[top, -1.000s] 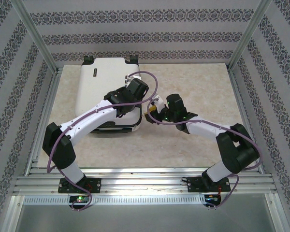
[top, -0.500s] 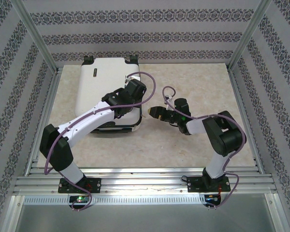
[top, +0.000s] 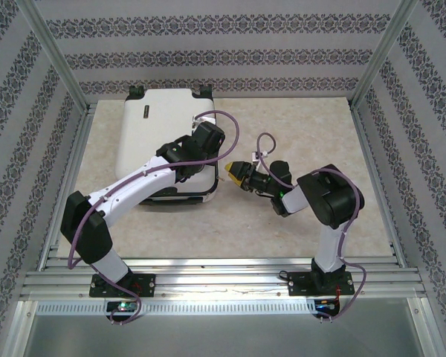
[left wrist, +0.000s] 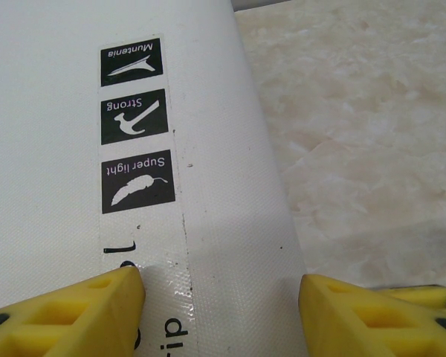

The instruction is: Pack the luggage

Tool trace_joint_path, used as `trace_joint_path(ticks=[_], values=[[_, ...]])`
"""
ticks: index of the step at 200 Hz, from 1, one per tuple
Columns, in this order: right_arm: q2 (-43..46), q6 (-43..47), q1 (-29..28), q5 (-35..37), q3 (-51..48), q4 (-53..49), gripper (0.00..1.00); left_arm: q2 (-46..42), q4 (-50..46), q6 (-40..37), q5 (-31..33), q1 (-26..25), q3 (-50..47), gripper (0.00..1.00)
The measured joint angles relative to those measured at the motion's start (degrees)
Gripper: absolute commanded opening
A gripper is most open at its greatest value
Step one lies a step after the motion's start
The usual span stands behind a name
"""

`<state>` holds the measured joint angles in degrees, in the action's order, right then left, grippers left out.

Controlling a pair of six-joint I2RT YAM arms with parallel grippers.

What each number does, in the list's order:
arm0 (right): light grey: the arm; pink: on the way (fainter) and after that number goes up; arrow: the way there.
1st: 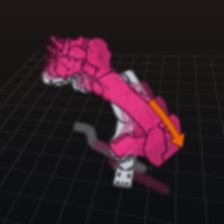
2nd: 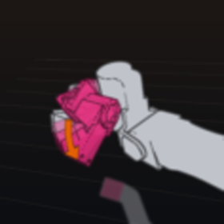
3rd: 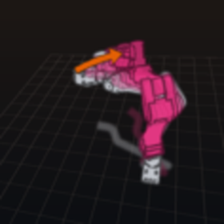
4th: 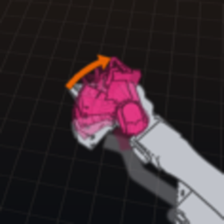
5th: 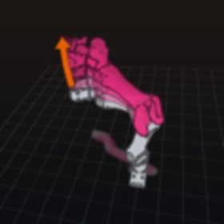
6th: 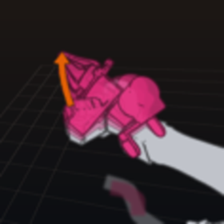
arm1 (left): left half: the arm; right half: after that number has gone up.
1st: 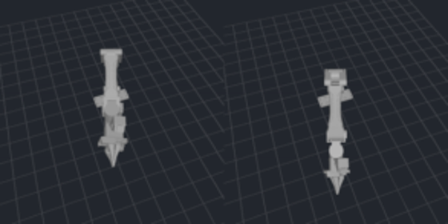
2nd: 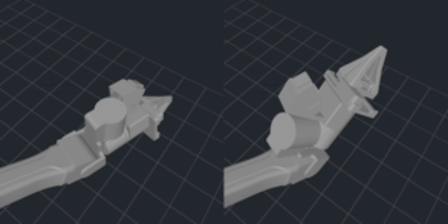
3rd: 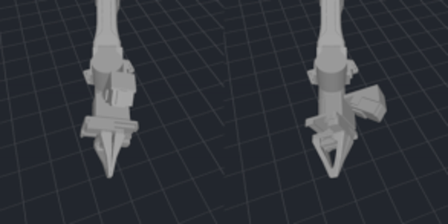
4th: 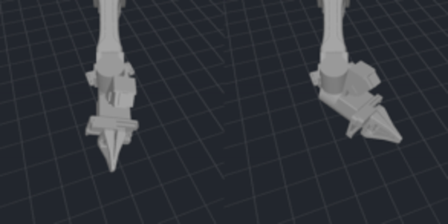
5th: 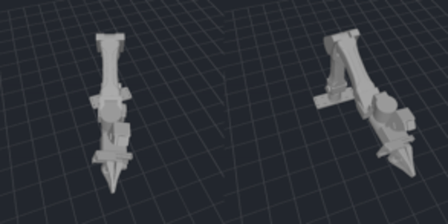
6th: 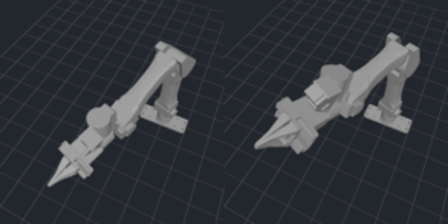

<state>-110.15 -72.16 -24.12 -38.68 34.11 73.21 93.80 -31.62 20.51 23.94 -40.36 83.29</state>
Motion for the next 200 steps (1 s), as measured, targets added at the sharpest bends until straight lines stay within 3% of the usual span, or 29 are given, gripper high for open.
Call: trace_joint_path(ticks=[45, 140, 200], values=[[-0.76, -1.79, -3.91, -0.02, 0.0, 2.54, 0.61, 0.0, -0.02, 0.0, -0.22, 0.0, 0.0, 0.58], [-0.74, -2.75, -3.34, 0.0, -1.55, 3.85, 0.26, 0.02, -0.09, 0.0, -0.37, 0.0, 0.09, 0.58], [0.31, -2.54, -2.03, -0.02, -2.51, 3.76, 0.21, 0.07, -0.09, 0.0, -0.37, 0.0, 0.11, 0.58]])
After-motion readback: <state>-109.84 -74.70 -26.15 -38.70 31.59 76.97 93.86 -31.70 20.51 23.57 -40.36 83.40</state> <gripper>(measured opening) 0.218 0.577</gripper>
